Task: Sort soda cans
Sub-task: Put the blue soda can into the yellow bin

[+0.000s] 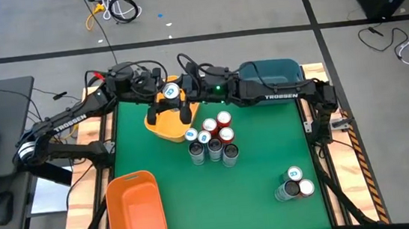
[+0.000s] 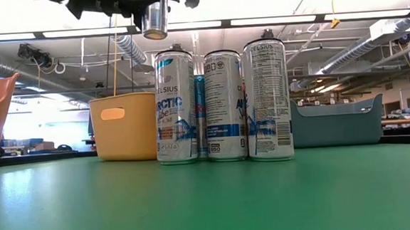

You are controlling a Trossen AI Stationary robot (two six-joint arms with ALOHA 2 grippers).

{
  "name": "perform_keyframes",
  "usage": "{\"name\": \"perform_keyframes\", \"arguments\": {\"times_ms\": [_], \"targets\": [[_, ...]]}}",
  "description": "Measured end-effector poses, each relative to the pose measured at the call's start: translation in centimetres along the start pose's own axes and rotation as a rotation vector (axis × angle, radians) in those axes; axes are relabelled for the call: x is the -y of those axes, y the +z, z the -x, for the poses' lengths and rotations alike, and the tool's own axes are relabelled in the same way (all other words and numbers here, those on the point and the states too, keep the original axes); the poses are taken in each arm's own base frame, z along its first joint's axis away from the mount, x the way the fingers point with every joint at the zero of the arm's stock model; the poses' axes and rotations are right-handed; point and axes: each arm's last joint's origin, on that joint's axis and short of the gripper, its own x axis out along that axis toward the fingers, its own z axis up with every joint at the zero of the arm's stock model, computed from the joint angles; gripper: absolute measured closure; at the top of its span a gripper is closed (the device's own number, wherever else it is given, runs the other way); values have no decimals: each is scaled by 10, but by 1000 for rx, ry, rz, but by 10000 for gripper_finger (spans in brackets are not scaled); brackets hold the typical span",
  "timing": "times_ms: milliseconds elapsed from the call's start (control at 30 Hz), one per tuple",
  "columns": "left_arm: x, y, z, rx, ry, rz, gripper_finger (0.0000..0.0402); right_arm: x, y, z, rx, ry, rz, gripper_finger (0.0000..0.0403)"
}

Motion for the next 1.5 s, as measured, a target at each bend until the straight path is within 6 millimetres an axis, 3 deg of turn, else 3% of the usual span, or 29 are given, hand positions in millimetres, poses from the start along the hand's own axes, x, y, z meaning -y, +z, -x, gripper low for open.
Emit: {"name": "perform_keyframes", "arguments": {"times_ms": [100, 333, 500, 767, 900, 1100, 1200, 1400, 1500], "targets": [[-1, 0, 0, -8, 47, -21, 170, 4, 0, 0, 1, -41, 6, 182], [-10, -10, 6, -172, 399, -34, 58, 27, 0, 1, 1, -205, -15, 181], [-11, -16, 6, -208, 425, -26, 60, 46, -8, 3, -61, -228, -40, 181], [-17, -16, 18, -214, 431, -35, 142, 62, -63, 7, -2, -337, -118, 181], [-24, -15, 26, -183, 392, -44, 210, 63, -94, 14, -17, -447, -116, 181], [-32, -24, 31, -148, 372, -44, 320, 63, -122, 22, -23, -506, -170, 181], [-36, -33, 32, -117, 392, -57, 361, 60, -135, 17, 2, -518, -168, 181], [-37, -45, 32, -113, 399, -51, 397, 55, -174, -5, -75, -568, -142, 181], [-39, -46, 34, -115, 407, -52, 396, 52, -179, -13, -71, -590, -130, 181]]}}
